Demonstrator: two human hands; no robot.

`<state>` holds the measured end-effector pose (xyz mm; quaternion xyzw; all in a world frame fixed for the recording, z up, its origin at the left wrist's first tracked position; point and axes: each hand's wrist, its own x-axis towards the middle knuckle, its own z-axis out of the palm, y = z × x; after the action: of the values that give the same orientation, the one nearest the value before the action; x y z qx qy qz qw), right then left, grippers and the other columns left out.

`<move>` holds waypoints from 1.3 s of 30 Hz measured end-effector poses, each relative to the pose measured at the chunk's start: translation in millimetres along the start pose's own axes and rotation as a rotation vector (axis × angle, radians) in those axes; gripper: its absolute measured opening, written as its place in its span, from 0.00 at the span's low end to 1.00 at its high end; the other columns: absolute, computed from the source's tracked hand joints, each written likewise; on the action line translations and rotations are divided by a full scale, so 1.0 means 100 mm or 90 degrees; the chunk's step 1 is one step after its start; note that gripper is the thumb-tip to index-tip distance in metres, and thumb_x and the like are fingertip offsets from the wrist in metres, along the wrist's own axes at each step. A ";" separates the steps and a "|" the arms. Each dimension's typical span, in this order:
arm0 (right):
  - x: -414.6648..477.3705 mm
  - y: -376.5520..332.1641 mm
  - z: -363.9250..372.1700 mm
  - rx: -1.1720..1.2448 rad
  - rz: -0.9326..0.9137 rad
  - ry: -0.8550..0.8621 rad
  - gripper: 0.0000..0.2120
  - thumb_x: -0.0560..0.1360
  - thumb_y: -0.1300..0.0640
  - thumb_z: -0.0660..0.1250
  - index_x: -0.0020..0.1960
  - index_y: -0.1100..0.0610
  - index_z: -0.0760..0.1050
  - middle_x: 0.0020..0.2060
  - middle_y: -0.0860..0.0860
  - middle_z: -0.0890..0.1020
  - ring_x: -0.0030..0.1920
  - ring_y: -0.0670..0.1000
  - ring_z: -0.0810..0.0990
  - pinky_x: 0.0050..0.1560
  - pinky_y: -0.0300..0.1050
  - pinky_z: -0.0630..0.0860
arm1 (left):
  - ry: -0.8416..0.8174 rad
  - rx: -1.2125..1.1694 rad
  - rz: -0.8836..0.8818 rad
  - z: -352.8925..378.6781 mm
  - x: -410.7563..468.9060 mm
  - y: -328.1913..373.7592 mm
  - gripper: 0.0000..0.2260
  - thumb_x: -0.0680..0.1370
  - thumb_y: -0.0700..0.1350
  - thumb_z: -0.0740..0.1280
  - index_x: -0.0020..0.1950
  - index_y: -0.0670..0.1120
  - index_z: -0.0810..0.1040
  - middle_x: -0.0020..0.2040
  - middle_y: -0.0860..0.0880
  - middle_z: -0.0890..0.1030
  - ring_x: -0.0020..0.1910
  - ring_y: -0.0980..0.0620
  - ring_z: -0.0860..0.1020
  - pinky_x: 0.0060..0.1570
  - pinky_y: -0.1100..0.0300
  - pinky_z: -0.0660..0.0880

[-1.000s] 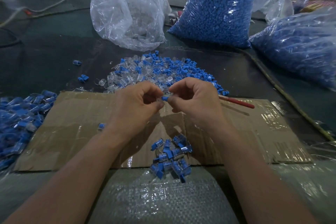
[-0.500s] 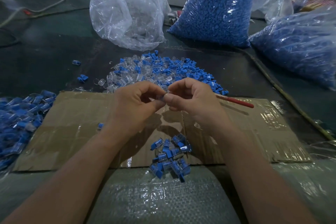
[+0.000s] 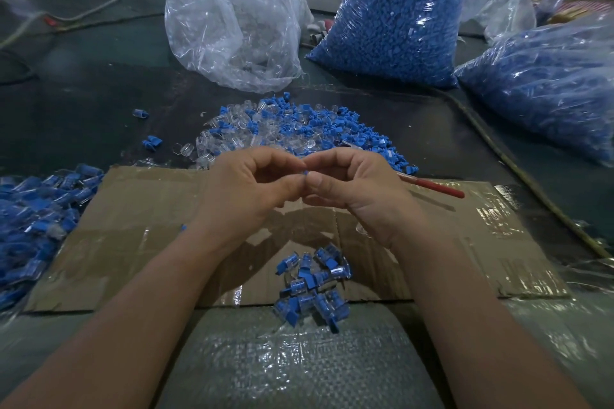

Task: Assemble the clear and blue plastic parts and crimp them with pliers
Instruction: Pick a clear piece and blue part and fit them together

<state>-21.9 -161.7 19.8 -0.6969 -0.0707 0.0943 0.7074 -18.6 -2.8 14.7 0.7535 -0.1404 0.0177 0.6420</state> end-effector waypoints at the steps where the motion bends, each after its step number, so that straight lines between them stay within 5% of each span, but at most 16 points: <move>1: 0.00 0.00 0.01 -0.004 0.003 0.001 0.12 0.62 0.58 0.71 0.45 0.57 0.78 0.37 0.52 0.84 0.39 0.49 0.83 0.40 0.37 0.78 | -0.005 0.004 -0.006 0.00 0.00 -0.01 0.05 0.66 0.43 0.72 0.39 0.50 0.79 0.36 0.52 0.83 0.31 0.59 0.80 0.32 0.70 0.75; 10: -0.02 0.01 0.07 -0.030 -0.045 0.016 0.14 0.59 0.57 0.72 0.45 0.56 0.77 0.36 0.48 0.84 0.39 0.46 0.83 0.39 0.34 0.77 | -0.009 -0.170 -0.127 -0.03 0.05 -0.05 0.02 0.63 0.39 0.72 0.31 0.45 0.81 0.29 0.46 0.81 0.27 0.54 0.79 0.28 0.66 0.75; 13: -0.02 0.05 0.10 -0.109 -0.118 0.028 0.13 0.65 0.64 0.72 0.47 0.53 0.79 0.40 0.47 0.84 0.43 0.44 0.83 0.43 0.33 0.77 | -0.001 -0.206 -0.157 -0.05 0.07 -0.06 0.02 0.60 0.41 0.71 0.29 0.47 0.82 0.27 0.47 0.80 0.26 0.55 0.78 0.26 0.67 0.74; 23: 0.01 0.12 0.07 -0.309 -0.316 0.079 0.15 0.68 0.66 0.71 0.53 0.54 0.77 0.41 0.38 0.80 0.44 0.38 0.81 0.45 0.30 0.75 | -0.037 -0.270 -0.216 -0.08 0.10 -0.06 0.06 0.58 0.38 0.70 0.33 0.40 0.80 0.28 0.46 0.80 0.25 0.54 0.78 0.25 0.66 0.74; 39: 0.05 0.16 0.03 -0.349 -0.361 0.111 0.14 0.68 0.67 0.71 0.53 0.58 0.78 0.42 0.44 0.81 0.43 0.37 0.80 0.45 0.30 0.76 | -0.045 -0.295 -0.219 -0.08 0.11 -0.06 0.05 0.57 0.35 0.70 0.32 0.41 0.81 0.29 0.45 0.81 0.26 0.53 0.79 0.25 0.66 0.75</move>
<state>-18.5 -157.4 3.4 -0.8178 -0.2227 -0.1866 0.4968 -5.9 3.4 12.4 0.6000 -0.0332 -0.1503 0.7851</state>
